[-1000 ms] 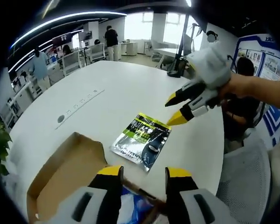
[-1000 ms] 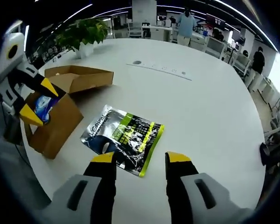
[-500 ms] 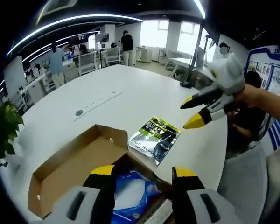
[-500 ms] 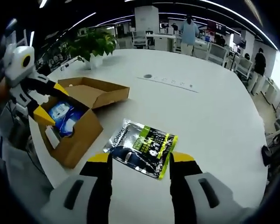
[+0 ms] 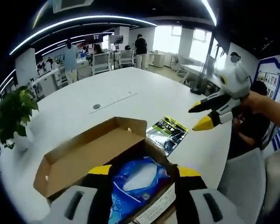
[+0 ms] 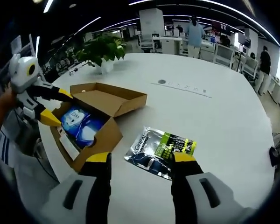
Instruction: Operate the shoe box by opening the lid, removing the specified soft item, and placing it in the target area until the item is outside and the box remains undamaged.
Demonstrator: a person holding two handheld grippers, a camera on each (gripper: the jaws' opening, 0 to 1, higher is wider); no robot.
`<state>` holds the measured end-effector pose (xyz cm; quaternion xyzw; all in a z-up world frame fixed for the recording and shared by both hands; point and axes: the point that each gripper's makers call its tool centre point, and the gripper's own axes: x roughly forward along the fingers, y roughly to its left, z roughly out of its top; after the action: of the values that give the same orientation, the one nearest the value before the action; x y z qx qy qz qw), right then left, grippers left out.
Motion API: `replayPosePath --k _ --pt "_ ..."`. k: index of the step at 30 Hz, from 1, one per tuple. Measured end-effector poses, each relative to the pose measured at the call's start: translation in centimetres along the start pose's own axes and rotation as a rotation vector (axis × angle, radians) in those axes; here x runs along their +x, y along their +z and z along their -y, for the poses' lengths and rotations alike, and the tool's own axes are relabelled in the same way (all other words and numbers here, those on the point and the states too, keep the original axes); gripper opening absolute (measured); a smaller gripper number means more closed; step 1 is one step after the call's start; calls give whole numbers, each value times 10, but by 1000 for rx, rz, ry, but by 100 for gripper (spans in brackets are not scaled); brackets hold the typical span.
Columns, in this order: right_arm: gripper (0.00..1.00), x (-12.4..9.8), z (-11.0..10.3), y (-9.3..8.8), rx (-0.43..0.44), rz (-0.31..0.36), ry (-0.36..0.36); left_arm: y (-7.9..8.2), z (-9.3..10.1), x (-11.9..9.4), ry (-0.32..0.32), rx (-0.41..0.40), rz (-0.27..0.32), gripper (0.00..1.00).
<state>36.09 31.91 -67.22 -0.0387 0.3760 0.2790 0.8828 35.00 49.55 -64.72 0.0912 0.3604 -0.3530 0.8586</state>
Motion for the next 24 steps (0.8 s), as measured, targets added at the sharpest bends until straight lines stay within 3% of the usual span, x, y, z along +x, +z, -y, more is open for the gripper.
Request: replayPosePath --k 17,24 --pt "51 16 -47 17 -26 32 108 -41 -47 -54 141 -125 29 57" --pt "54 24 -77 22 -32 45 164 -59 -67 -71 209 -171 31 57"
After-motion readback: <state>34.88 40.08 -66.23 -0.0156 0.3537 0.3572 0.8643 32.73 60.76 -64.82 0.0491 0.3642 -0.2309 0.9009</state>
